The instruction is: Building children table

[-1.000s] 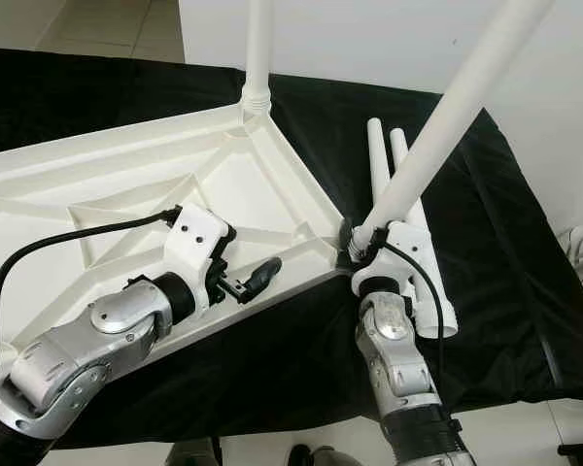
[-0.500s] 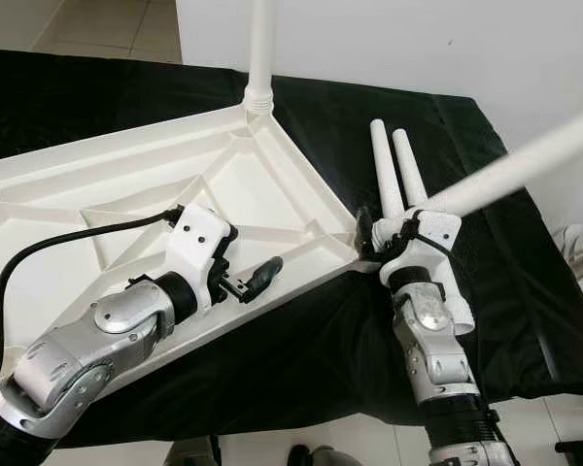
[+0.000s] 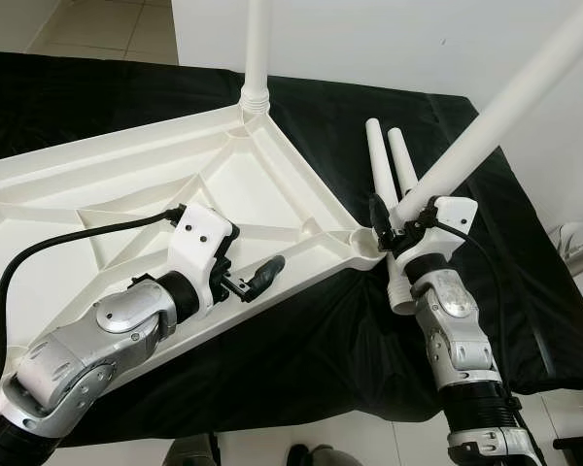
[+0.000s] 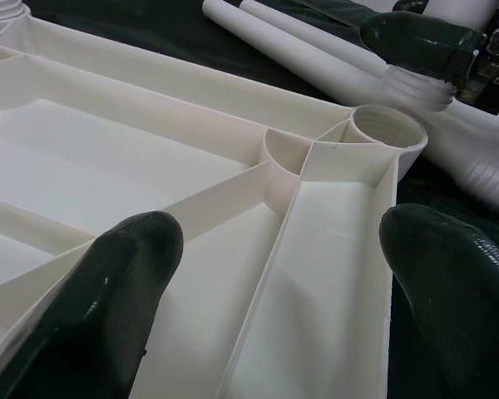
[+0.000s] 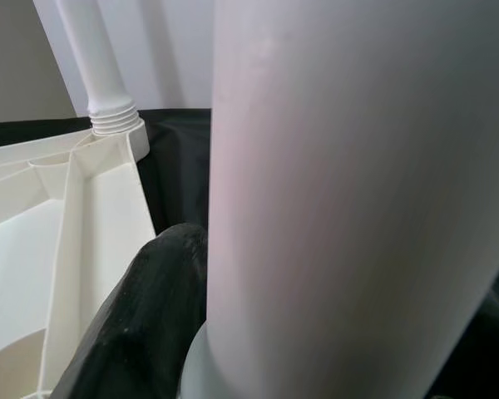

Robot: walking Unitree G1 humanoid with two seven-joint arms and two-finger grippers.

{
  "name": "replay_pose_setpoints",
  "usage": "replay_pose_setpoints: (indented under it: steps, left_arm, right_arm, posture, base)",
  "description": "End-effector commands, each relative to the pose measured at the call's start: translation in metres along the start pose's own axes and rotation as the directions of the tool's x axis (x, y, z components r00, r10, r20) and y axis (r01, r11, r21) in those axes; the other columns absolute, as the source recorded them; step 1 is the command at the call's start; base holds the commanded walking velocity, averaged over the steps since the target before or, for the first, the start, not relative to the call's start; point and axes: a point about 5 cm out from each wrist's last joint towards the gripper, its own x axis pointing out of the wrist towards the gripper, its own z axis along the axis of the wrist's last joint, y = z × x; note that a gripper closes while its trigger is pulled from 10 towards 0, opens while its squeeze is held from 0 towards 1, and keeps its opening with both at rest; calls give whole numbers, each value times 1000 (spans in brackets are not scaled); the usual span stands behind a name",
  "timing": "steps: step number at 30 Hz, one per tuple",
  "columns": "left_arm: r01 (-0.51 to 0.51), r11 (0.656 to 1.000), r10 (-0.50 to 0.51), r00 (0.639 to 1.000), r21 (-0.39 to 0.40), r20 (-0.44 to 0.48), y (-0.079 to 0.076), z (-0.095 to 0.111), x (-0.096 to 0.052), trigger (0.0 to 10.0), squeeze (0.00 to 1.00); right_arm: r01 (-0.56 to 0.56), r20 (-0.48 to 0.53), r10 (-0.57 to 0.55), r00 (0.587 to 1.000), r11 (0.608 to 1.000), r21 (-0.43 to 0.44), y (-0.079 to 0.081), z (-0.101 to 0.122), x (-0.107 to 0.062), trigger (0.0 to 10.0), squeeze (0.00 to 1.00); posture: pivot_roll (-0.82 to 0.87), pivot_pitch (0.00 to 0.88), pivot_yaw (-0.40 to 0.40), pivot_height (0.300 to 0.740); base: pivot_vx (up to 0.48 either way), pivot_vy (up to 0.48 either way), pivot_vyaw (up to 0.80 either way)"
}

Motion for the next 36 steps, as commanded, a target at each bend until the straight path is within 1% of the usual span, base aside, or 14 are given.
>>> replay_pose_setpoints:
  steps: [1, 4, 5, 6, 7, 8, 11, 15, 21, 25, 27, 28, 31, 36]
  left_arm:
    - [237, 972, -237, 972, -1, -4, -13, -1, 0, 10000, 0]
    - [235, 972, -235, 972, -1, -4, -13, -1, 0, 10000, 0]
    - [235, 972, -235, 972, -1, -4, -13, -1, -1, 10000, 0]
    - [233, 973, -233, 973, 0, -5, -12, -1, -1, 10000, 0]
    - [233, 973, -233, 973, 0, -5, -12, -1, -1, 10000, 0]
    - [230, 973, -230, 973, 1, -6, -11, -1, -1, 10000, 0]
    - [231, 973, -231, 973, 1, -5, -12, -1, -1, 10000, 0]
    - [232, 973, -232, 973, -1, -3, -12, -1, 0, 10000, 0]
    - [234, 972, -234, 972, -1, -5, -13, -1, -1, 10000, 0]
    - [235, 972, -235, 972, -1, -5, -14, -1, -1, 10000, 0]
    - [233, 973, -233, 973, -1, -4, -13, -1, -1, 10000, 0]
    - [233, 973, -233, 973, -1, -4, -13, -1, -1, 10000, 0]
    - [232, 973, -232, 973, -1, -2, -13, -1, -1, 10000, 0]
    - [237, 971, -237, 971, -1, -1, -13, -1, 0, 10000, 0]
  right_arm:
    - [-23, 15, 23, 1000, 1000, 6, -3, 4, 2, 0, 0]
    - [-51, 16, 51, 999, 999, 7, -2, 5, 4, 0, 0]
    - [-80, 10, 80, 997, 997, -16, 0, 5, 5, 784, 0]
    - [-117, 0, 117, 993, 992, -54, 2, 5, 5, 10000, 0]
    - [-117, 0, 117, 993, 992, -54, 2, 5, 5, 10000, 0]
    - [-183, -22, 182, 983, 977, -106, 9, 2, 5, 10000, 0]
    - [-233, -39, 230, 972, 962, -141, 16, -1, 3, 10000, 0]
    - [-300, -60, 294, 954, 937, -180, 31, -10, -1, 10000, 0]
    - [-313, -80, 304, 949, 932, -182, 38, -17, -6, 10000, 0]
    - [-284, -93, 270, 958, 936, -210, 33, -20, -8, 10000, 0]
    - [-217, -83, 204, 976, 952, -216, 23, -20, -8, 10000, 0]
    - [-217, -83, 204, 976, 952, -216, 23, -20, -8, 10000, 0]
    - [-130, -70, 118, 991, 969, -212, 10, -19, -8, 10000, 0]
    - [-87, -82, 71, 994, 973, -213, 3, -22, -10, 10000, 0]
  posture:
    - [100, 203, -87, 740]
    - [100, 203, -87, 740]
    - [103, 206, -87, 740]
    - [102, 208, -86, 740]
    - [102, 208, -86, 740]
    - [102, 208, -86, 740]
    - [101, 208, -86, 740]
    - [105, 205, -88, 740]
    - [107, 205, -90, 740]
    - [108, 203, -92, 740]
    - [106, 203, -92, 740]
    - [106, 203, -92, 740]
    - [99, 202, -88, 740]
    - [97, 202, -83, 740]
  base:
    - [0, 0, 0]
    - [0, 0, 0]
    - [0, 0, 0]
    - [0, 0, 0]
    - [0, 0, 0]
    - [0, 0, 0]
    - [0, 0, 0]
    - [0, 0, 0]
    - [0, 0, 0]
    - [0, 0, 0]
    - [0, 0, 0]
    - [0, 0, 0]
    - [0, 0, 0]
    - [0, 0, 0]
